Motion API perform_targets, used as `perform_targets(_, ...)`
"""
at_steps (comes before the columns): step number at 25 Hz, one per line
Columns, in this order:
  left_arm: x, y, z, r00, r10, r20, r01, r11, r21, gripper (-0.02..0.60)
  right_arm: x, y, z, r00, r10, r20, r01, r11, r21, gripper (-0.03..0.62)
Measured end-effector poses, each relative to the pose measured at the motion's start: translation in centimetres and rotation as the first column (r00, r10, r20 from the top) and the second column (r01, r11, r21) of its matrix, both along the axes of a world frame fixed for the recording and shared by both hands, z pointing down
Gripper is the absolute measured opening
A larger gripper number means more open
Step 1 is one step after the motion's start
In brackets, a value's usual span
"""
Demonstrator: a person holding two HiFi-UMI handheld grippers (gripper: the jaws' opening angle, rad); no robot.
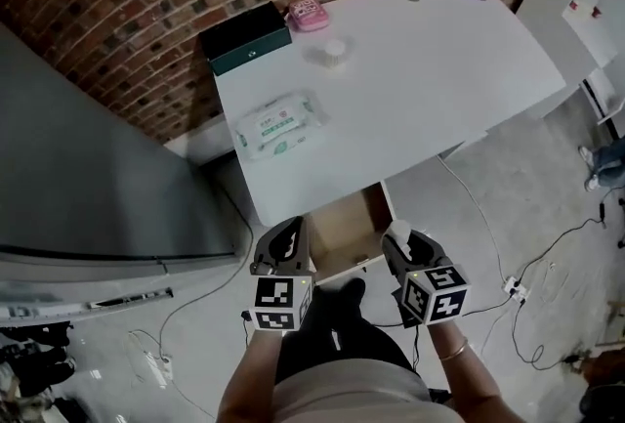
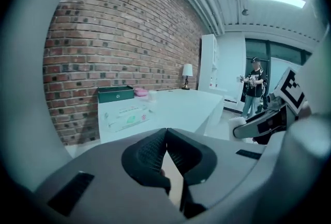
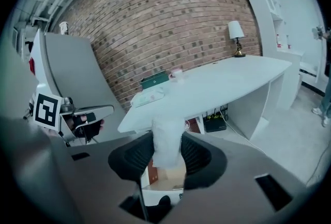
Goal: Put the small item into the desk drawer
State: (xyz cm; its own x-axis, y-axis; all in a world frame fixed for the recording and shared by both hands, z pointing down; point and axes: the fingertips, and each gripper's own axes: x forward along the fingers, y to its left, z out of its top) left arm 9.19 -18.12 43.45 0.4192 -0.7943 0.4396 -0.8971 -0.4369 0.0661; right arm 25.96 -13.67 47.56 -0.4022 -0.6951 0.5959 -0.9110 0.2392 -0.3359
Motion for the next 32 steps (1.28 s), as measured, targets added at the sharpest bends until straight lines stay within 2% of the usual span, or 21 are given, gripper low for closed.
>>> perform_targets(5,-4.3,1.5,1.5,0.997,-0.08,-0.008,0.08,0.996,-0.035,0.021,-5.0,-0.7,2.0,0.993,-0.115,-0.025,0.114,0.993,-0.028,0.169)
perform_targets(10,-8.4,3.0,2.9,0.989,-0.145,-0.007,0.144,0.988,-0.059,0.021,-9.1,-0.7,3.9,0.981,-0.187,-0.04,0.185,0.981,-0.056,0.169)
perform_targets(19,-13.2,5.6,6.2,0.974,-0.224,-0.014,0.222,0.969,-0.108,0.021,-13.3,-0.2,8.4,0.957,-0.277,-0.086,0.266,0.956,-0.121,0.169)
perform_targets(32,-17.9,7.8,12.3,0.951,-0.307,-0.034,0.296,0.938,-0.179,0.021,-18.0,-0.4,17.0,0.923,-0.354,-0.149,0.316,0.921,-0.229,0.169)
